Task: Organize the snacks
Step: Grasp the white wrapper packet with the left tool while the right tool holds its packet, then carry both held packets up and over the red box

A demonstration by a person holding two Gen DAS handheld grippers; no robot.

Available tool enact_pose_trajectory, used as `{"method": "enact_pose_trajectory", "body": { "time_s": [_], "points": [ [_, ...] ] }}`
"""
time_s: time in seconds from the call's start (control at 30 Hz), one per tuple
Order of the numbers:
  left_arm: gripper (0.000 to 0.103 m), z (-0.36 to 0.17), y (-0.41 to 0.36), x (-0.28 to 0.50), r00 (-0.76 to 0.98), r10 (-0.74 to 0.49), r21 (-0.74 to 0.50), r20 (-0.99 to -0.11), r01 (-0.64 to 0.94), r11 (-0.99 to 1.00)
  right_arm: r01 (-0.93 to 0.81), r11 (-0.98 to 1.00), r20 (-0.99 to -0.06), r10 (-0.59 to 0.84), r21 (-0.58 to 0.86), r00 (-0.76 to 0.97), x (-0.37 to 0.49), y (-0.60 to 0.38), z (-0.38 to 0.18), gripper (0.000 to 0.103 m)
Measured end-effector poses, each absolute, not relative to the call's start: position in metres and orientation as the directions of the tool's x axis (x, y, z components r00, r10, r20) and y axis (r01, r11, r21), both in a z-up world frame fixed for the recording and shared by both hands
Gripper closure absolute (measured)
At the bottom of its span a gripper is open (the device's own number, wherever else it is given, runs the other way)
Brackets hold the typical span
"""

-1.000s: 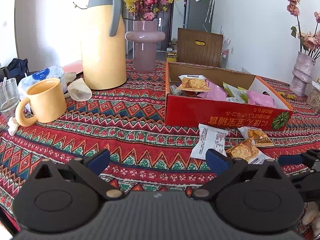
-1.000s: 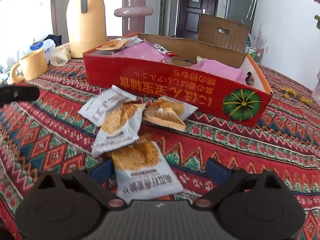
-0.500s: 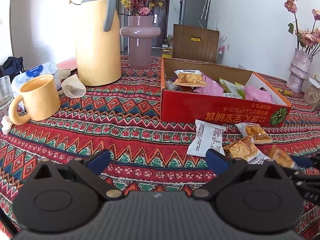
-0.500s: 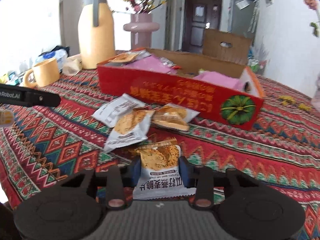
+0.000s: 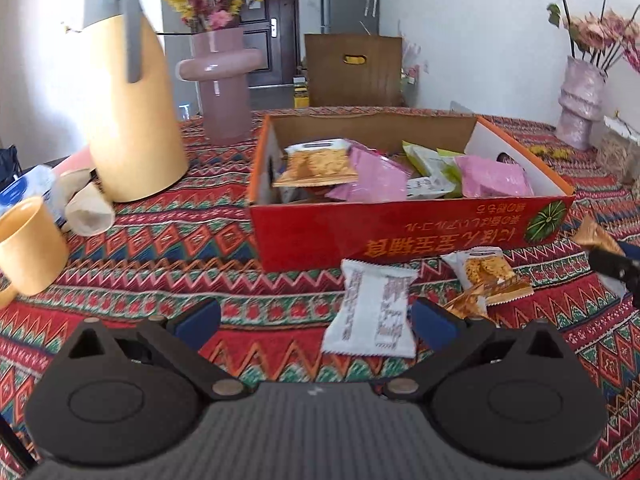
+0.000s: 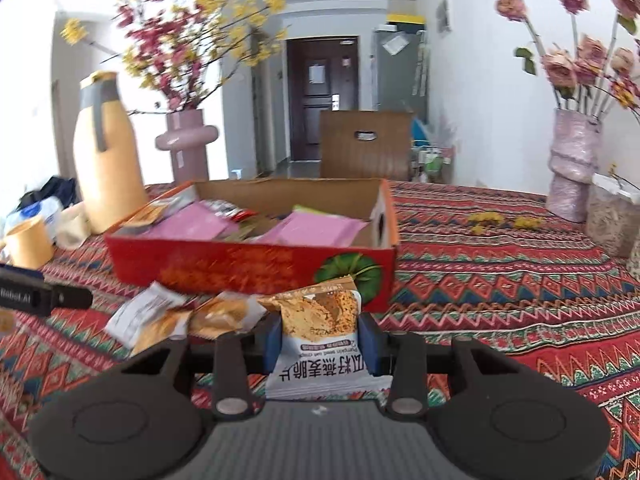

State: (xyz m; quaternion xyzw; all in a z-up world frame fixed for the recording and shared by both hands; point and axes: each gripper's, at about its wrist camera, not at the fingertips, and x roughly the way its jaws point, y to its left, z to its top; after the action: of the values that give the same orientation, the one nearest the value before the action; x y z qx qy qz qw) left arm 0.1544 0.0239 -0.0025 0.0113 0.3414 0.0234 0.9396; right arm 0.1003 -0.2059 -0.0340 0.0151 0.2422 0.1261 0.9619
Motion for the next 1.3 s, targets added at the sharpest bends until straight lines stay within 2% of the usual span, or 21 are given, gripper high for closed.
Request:
{"method": "enact_pose_trajectory", "body": {
  "time_s": [0.13,0.4,0.57,0.7,0.83,0.87,0.93,1.03,1.3],
  "points": [
    [0.0,-0.012,0.014,0.173,0.743,0.059,0.043,-0.667,-0.04,0.998,-0.196,0.973,-0.446,0.229,0.119,0.865,0.111,-0.209,-0.039,0.064],
    [0.002,-0.036,0.011,0.196,0.717,0.064,0.033,-0.694,-0.058,0.998,-0.176,0.97,-0.472,0.235,0.167,0.85,0.124,-0.21,-0.059,0.064],
    [0.012,-0.048,0.012,0.201,0.708,0.049,0.025,-0.704,-0.044,0.999,-0.188,0.97,-0.476,0.24,0.155,0.846,0.122,-0.206,-0.063,0.064],
    [0.017,-0.048,0.012,0.2,0.718,0.037,0.019,-0.695,-0.033,0.999,-0.195,0.968,-0.474,0.247,0.156,0.845,0.121,-0.205,-0.064,0.064],
    [0.036,-0.047,0.009,0.195,0.732,0.009,0.011,-0.681,-0.001,1.0,-0.205,0.967,-0.475,0.252,0.15,0.843,0.12,-0.203,-0.064,0.064],
    [0.045,-0.046,0.008,0.194,0.735,0.001,0.008,-0.678,0.006,1.0,-0.208,0.967,-0.475,0.254,0.147,0.843,0.12,-0.203,-0.064,0.064],
    [0.054,-0.045,0.006,0.191,0.741,-0.015,0.005,-0.671,0.025,1.0,-0.211,0.967,-0.474,0.255,0.144,0.843,0.119,-0.202,-0.064,0.064],
    [0.058,-0.045,0.005,0.189,0.747,-0.022,0.003,-0.665,0.033,0.999,-0.212,0.967,-0.473,0.255,0.144,0.844,0.119,-0.202,-0.063,0.064],
    [0.059,-0.041,0.004,0.183,0.773,-0.03,-0.006,-0.634,0.034,0.999,-0.212,0.967,-0.469,0.255,0.142,0.846,0.118,-0.202,-0.062,0.064]
  ]
}}
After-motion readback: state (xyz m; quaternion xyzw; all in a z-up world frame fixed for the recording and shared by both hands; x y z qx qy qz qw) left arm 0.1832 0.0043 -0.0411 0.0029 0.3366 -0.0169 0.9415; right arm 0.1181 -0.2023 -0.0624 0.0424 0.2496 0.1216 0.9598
